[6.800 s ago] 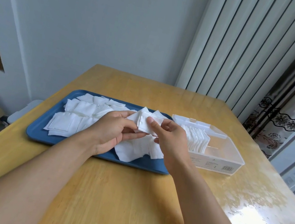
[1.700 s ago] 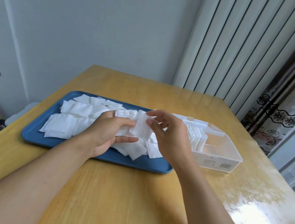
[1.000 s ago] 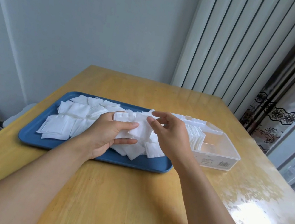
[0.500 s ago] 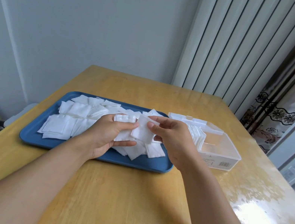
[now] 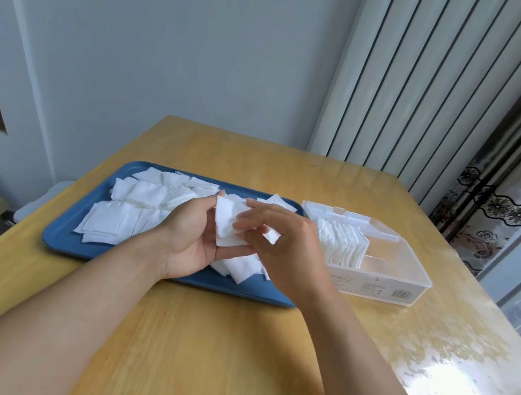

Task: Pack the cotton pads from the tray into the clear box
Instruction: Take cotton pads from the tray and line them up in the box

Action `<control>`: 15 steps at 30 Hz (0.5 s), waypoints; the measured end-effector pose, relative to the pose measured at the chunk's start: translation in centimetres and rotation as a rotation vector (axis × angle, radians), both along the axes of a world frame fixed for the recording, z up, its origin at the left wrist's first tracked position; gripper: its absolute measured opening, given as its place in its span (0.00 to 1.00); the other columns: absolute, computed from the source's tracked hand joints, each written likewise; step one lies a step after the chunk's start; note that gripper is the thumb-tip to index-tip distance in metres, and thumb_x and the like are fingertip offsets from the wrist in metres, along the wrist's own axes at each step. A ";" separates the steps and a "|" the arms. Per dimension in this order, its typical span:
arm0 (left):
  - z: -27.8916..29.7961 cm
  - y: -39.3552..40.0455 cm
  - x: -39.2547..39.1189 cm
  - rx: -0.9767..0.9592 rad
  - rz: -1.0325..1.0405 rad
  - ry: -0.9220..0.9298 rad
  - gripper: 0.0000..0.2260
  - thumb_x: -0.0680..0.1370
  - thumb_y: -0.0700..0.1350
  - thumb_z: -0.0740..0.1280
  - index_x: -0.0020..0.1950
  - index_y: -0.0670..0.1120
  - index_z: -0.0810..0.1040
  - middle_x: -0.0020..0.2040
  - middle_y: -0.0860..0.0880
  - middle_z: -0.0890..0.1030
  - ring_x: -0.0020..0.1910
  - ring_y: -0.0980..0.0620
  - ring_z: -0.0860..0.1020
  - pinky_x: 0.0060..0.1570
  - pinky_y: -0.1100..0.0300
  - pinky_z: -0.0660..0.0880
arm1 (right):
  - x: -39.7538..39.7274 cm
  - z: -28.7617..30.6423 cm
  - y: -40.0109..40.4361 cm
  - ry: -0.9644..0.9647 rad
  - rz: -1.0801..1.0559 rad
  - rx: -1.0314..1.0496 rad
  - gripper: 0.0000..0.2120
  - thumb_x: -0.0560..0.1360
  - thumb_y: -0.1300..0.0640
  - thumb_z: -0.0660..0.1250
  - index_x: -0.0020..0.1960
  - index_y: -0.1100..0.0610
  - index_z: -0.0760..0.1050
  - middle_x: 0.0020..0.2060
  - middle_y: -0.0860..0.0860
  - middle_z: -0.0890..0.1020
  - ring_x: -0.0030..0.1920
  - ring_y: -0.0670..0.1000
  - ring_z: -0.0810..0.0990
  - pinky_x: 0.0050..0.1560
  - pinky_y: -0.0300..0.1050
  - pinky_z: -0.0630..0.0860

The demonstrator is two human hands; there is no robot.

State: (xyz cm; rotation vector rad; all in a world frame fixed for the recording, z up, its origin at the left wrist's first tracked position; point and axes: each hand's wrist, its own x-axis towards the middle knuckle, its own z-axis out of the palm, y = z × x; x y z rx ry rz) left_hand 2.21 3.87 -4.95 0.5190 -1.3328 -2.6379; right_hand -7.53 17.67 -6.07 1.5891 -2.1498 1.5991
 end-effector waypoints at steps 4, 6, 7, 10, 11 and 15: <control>-0.3 -0.4 -0.2 -0.005 -0.043 -0.009 0.32 0.85 0.63 0.52 0.69 0.37 0.77 0.63 0.35 0.81 0.62 0.40 0.81 0.59 0.46 0.81 | -0.3 0.0 0.1 0.128 0.013 0.085 0.10 0.74 0.71 0.72 0.46 0.57 0.86 0.48 0.46 0.86 0.66 0.44 0.77 0.58 0.31 0.73; -0.3 -0.4 -0.3 -0.028 -0.052 -0.001 0.30 0.84 0.62 0.57 0.70 0.38 0.76 0.63 0.35 0.81 0.61 0.40 0.82 0.60 0.47 0.80 | -0.5 -0.1 0.0 0.211 -0.006 0.089 0.09 0.74 0.70 0.72 0.47 0.58 0.87 0.48 0.46 0.86 0.66 0.46 0.76 0.61 0.28 0.71; -0.2 -0.4 -0.3 -0.042 -0.047 0.001 0.28 0.84 0.60 0.60 0.70 0.38 0.75 0.62 0.36 0.82 0.61 0.39 0.82 0.60 0.47 0.80 | -0.6 -0.2 0.0 0.245 -0.018 0.088 0.09 0.74 0.69 0.73 0.48 0.57 0.87 0.49 0.46 0.86 0.67 0.47 0.76 0.61 0.27 0.70; -0.3 -0.3 -0.2 -0.103 0.004 -0.018 0.20 0.84 0.50 0.64 0.68 0.35 0.76 0.58 0.37 0.84 0.61 0.37 0.82 0.59 0.50 0.81 | -0.8 -0.1 0.2 0.303 -0.023 0.139 0.05 0.76 0.60 0.73 0.49 0.53 0.87 0.52 0.43 0.86 0.68 0.45 0.75 0.64 0.28 0.67; -0.3 -0.2 -0.3 -0.133 0.029 -0.027 0.18 0.84 0.47 0.64 0.67 0.34 0.77 0.57 0.37 0.84 0.60 0.38 0.83 0.58 0.52 0.81 | -0.7 0.0 0.3 0.311 -0.025 0.168 0.04 0.77 0.56 0.73 0.48 0.52 0.87 0.52 0.42 0.85 0.68 0.44 0.74 0.63 0.29 0.67; -0.6 -0.5 -0.6 -0.169 0.260 -0.028 0.12 0.84 0.41 0.65 0.63 0.34 0.77 0.57 0.36 0.84 0.55 0.40 0.85 0.50 0.51 0.84 | -0.7 -0.2 -0.1 0.302 -0.224 0.073 0.06 0.79 0.52 0.71 0.48 0.52 0.86 0.48 0.43 0.86 0.57 0.46 0.78 0.58 0.37 0.72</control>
